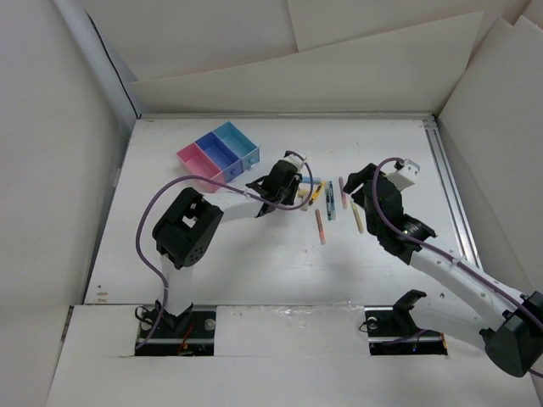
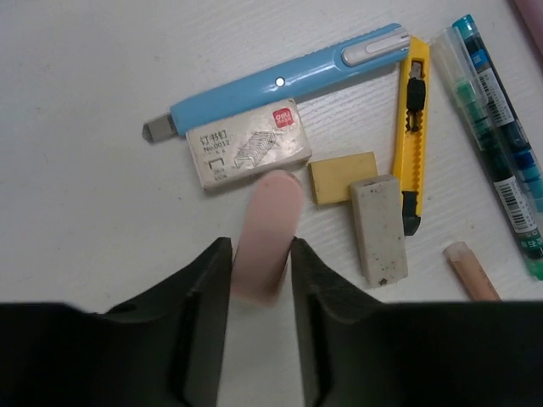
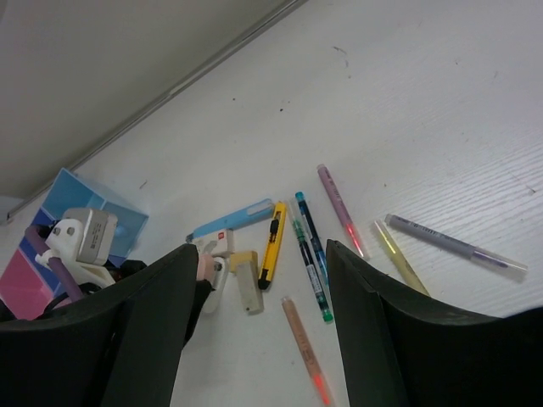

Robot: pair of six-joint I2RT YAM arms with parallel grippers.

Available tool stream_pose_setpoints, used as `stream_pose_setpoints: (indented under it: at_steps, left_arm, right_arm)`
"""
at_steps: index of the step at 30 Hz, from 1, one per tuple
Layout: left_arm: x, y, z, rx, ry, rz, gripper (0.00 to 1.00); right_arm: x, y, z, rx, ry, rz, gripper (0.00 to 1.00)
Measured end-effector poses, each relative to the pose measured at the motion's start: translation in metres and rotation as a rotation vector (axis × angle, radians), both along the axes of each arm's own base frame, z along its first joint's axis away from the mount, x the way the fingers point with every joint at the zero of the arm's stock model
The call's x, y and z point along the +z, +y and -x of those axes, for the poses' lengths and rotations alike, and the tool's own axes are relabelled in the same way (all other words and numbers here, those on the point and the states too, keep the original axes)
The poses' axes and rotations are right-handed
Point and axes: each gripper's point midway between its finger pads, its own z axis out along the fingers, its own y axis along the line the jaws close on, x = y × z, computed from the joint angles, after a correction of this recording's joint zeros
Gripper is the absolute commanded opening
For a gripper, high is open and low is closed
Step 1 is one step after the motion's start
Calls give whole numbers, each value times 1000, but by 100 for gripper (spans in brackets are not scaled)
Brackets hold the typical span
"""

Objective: Sort the stationery into containers
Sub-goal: Pick up the stationery from the center of the board, then place the stationery in the storage box.

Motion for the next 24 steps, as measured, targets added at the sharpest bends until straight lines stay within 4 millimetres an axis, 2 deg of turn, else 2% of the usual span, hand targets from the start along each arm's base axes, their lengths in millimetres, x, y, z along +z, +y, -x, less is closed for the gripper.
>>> stream_pose_setpoints:
  at_steps: [2,3,4,10,13,16,19,21,24]
  left_arm:
    - [0,0,-2,-4,-7,-6,11]
    - [0,0,-2,-5,-7,-6,2]
    - [1,-1,-2,-8,-6,-2,0]
    - [4,4,15,-28,21,24,0]
    - [17,8,29,-37,32,65,0]
    - [46,12,43,-45,12,134,0]
    - [93,14,47,-30,-54,231,0]
    - [125,19,46,14,-108,289,0]
    - [165,39,36,147,-178,350,0]
  right_arm:
    - [0,0,0,0,0,0,68]
    - [0,0,0,1,0,0,68]
    - [0,0,0,1,0,0,68]
    - [0,1,0,4,1,-1,68]
    - [0,1,0,5,0,-2,68]
    - [1,1,1,7,-3,-5,68]
    - [3,-1,3,8,-10,-10,68]
    - [5,-1,4,12,-15,-14,68]
    - [6,0,5,17,-18,-18,68]
